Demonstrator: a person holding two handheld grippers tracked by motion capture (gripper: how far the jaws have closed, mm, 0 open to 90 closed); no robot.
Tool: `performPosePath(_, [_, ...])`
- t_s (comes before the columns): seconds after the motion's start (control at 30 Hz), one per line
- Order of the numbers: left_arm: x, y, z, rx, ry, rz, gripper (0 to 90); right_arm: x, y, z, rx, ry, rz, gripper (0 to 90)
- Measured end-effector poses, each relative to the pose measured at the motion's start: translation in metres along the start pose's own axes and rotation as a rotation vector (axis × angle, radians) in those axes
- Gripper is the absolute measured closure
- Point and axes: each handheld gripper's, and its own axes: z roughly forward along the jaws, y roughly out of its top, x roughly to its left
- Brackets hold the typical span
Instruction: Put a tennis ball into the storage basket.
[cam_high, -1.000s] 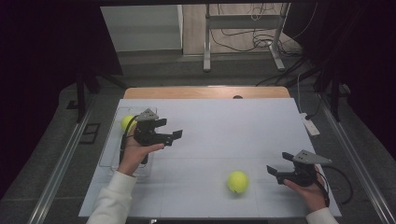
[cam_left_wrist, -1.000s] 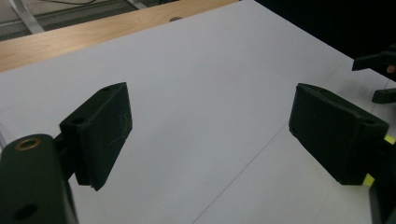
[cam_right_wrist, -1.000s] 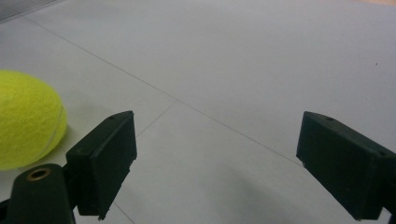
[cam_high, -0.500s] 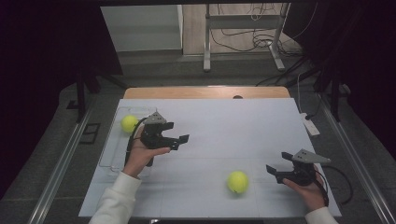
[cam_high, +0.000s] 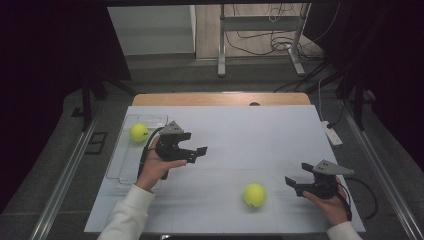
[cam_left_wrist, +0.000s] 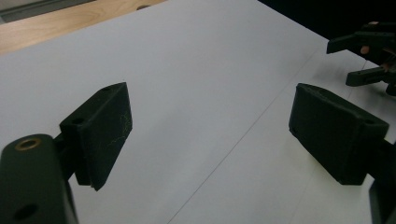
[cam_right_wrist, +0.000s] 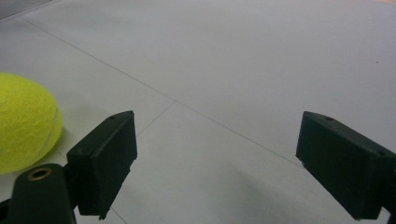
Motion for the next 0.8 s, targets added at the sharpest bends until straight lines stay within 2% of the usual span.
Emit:
performPosePath(0.5, [-0.015,0.002,0.013,0.028,-0.028,0.034,14.1,0.002,0.0,-0.002,0.0,-0.001,-0.012,12.6])
performPosePath(0.8, [-0.019,0.0,0.022,0.05,-0.043,0.04,14.2,0.001,0.0,0.001,0.008,-0.001,-0.021,12.6])
